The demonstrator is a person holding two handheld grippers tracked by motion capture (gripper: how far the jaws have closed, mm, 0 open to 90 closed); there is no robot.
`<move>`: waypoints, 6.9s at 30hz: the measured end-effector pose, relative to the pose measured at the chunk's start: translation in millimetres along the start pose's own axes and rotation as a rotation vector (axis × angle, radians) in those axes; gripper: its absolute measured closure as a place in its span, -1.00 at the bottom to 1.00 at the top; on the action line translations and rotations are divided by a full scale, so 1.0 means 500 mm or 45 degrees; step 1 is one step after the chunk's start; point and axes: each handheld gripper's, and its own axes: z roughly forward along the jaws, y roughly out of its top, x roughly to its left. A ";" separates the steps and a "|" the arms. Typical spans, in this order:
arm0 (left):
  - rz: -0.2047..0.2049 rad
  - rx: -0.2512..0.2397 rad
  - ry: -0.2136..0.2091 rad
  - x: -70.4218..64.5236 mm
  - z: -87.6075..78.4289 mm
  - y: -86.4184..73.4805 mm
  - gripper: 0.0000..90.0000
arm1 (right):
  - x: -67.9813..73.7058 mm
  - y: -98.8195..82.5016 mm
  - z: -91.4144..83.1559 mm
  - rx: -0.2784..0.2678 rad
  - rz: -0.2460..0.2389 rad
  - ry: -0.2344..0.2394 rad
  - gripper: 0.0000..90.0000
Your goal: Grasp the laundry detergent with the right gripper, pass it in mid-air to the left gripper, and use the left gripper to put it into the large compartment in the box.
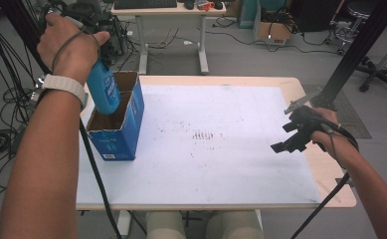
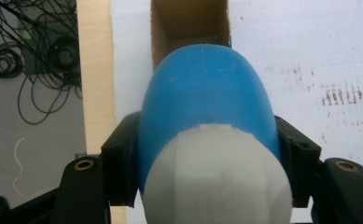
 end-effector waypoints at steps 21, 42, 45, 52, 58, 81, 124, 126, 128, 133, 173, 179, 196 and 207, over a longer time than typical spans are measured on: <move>-0.038 0.037 0.006 0.012 0.129 -0.029 -0.17 | 0.006 0.000 0.010 0.007 0.050 -0.002 -0.91; -0.018 0.092 0.021 -0.003 0.254 -0.056 -0.17 | 0.003 -0.012 0.022 0.015 0.106 0.006 -0.91; -0.020 0.083 0.026 -0.006 0.265 -0.058 -0.17 | 0.002 -0.011 0.024 0.018 0.109 0.009 -0.91; -0.001 0.114 0.015 -0.010 0.289 -0.065 -0.17 | 0.006 -0.010 0.028 0.029 0.123 0.014 -0.91; 0.013 0.134 0.011 -0.013 0.308 -0.068 -0.17 | 0.004 -0.011 0.026 0.030 0.126 0.014 -0.91; 0.007 0.148 -0.002 -0.017 0.330 -0.064 -0.17 | 0.006 -0.011 0.035 0.030 0.133 0.022 -0.91; 0.012 0.149 -0.010 -0.018 0.329 -0.069 -0.18 | 0.015 -0.016 0.028 0.031 0.130 0.013 -0.91; 0.008 0.147 -0.009 -0.019 0.329 -0.070 -0.17 | 0.015 -0.017 0.029 0.027 0.118 0.017 -0.91; 0.007 0.148 -0.011 -0.019 0.329 -0.070 -0.18 | 0.015 -0.018 0.030 0.029 0.120 0.017 -0.91; 0.010 0.146 -0.008 -0.018 0.330 -0.071 -0.18 | 0.015 -0.016 0.029 0.027 0.111 0.016 -0.91; -0.003 0.155 -0.031 -0.014 0.331 -0.072 -0.18 | 0.017 -0.011 0.026 0.029 0.126 0.018 -0.91; -0.007 0.160 -0.037 -0.012 0.332 -0.073 -0.18 | 0.019 -0.012 0.030 0.035 0.133 0.026 -0.91; -0.022 0.126 -0.055 -0.006 0.332 -0.077 -0.36 | 0.018 -0.009 0.026 0.034 0.128 0.025 -0.91; -0.020 0.053 -0.137 0.015 0.308 -0.077 -0.51 | 0.022 0.001 0.028 0.033 0.114 0.029 -0.91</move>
